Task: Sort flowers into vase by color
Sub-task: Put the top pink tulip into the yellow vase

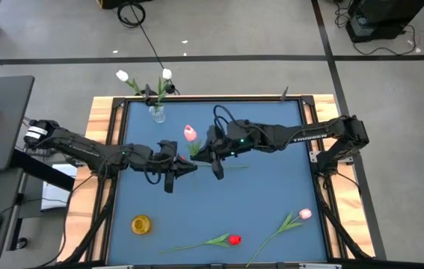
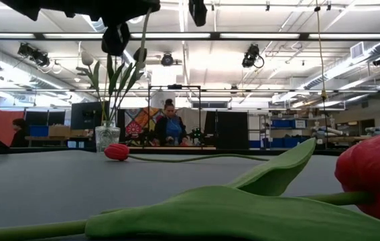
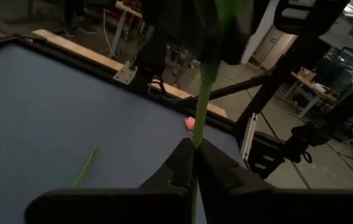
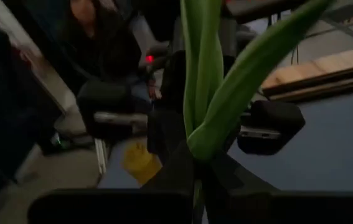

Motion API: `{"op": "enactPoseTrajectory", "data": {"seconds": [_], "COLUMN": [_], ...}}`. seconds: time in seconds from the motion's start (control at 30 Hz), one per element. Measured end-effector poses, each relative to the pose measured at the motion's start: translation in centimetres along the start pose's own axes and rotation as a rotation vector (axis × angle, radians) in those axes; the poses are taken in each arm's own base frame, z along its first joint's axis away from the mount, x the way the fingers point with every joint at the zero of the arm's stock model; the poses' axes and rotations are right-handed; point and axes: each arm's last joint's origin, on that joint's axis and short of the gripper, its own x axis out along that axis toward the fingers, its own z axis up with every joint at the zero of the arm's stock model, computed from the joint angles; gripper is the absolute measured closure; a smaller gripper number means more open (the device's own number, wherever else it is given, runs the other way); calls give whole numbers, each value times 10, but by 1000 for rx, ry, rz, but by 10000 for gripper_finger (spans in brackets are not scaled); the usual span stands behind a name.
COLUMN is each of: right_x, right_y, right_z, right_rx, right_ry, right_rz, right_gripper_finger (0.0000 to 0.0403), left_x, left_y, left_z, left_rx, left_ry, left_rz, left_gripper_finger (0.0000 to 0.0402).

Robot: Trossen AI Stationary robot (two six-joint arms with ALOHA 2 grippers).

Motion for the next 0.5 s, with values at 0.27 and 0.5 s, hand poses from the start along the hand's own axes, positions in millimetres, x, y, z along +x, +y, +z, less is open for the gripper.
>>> {"op": "enactPoseTrajectory", "data": {"seconds": [0.27, 0.5], "right_x": [-4, -2], "right_y": [4, 13], "right_z": [10, 7], "right_rx": [-53, -73], "right_ry": [-28, -18], "right_rz": [18, 35], "right_gripper_finger": [390, 390], "left_x": [2, -10], "left_y": [2, -8], "left_z": [1, 22], "left_rx": [79, 97], "left_ry": [45, -19], "left_rz": [-24, -72], "left_gripper_finger": [332, 222]}}
